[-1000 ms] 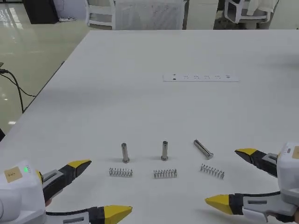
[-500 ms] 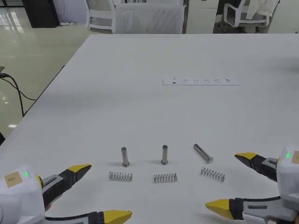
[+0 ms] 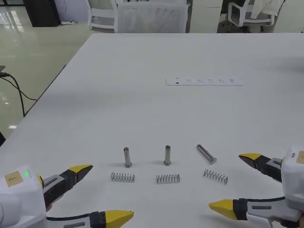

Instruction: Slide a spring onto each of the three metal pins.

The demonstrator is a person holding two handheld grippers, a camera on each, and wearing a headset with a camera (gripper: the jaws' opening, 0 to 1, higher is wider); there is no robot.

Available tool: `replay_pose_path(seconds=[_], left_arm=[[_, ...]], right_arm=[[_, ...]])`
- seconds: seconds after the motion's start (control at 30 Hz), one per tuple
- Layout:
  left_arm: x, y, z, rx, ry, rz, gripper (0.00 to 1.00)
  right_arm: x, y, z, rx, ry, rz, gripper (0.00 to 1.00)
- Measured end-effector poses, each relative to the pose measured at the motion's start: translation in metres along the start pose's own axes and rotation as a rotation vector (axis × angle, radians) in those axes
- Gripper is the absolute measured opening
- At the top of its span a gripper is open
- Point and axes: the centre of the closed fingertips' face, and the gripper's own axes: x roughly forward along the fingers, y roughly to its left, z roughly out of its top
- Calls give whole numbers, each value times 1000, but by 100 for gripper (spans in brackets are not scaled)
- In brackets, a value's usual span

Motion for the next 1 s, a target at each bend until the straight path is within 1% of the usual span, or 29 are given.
replay_pose_path(seconds=[0.33,0.6,0.8,1.0], left_arm=[[1,0,-1,-2,5,-3,85],[1,-1,-2,-2,7,-3,85],[0,0,-2,-3,9,-1,85],[-1,1,-2,-7,7,7,85]], right_arm=[[1,0,-3,2,8,3,85],[1,0,-2,4,6,5,84],[0,-5,3,24,-11,0,83],[1,-11,8,18,-16,-6,82]])
